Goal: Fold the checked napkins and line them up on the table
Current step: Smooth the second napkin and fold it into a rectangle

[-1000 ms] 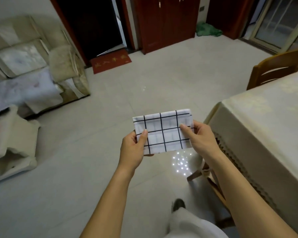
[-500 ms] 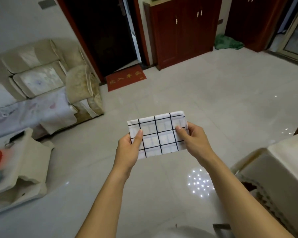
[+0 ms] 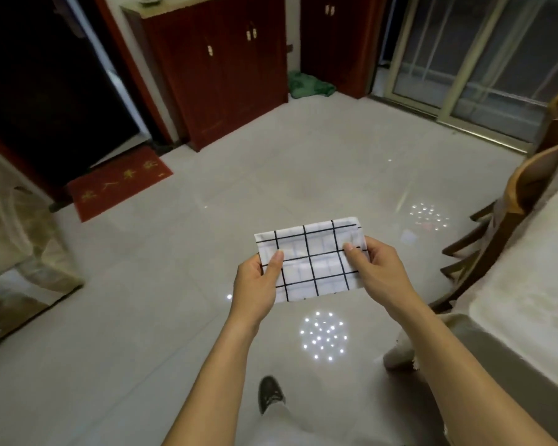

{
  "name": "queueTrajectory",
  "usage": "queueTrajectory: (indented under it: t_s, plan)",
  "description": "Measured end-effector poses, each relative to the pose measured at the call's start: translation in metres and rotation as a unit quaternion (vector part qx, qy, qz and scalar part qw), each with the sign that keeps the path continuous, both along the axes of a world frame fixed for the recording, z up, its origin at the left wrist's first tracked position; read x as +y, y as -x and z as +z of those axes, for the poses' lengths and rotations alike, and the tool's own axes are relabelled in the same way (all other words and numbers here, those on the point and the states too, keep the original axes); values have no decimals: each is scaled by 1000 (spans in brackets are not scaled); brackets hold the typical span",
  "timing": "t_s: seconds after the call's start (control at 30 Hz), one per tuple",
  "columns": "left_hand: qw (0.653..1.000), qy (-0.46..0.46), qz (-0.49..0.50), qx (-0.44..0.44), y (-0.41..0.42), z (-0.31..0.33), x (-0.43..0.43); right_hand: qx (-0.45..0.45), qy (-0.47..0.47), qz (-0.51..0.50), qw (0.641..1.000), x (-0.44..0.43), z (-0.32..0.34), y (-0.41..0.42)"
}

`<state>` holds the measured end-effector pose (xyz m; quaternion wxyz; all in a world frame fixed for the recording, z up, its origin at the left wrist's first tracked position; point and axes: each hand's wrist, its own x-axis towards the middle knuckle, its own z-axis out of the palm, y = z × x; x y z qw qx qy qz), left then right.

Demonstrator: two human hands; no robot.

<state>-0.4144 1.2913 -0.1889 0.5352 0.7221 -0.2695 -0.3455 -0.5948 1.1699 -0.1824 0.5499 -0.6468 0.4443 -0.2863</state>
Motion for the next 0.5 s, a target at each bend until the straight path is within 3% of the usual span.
queueTrajectory:
  t_s: [0.23, 0.5]
  plan:
    - [991, 18, -131, -7, -68, 27, -131, -7, 11, -120, 993, -81, 20, -42]
    - [974, 22, -223, 1, -57, 26, -265, -11, 38, -211, 977, -172, 13, -28]
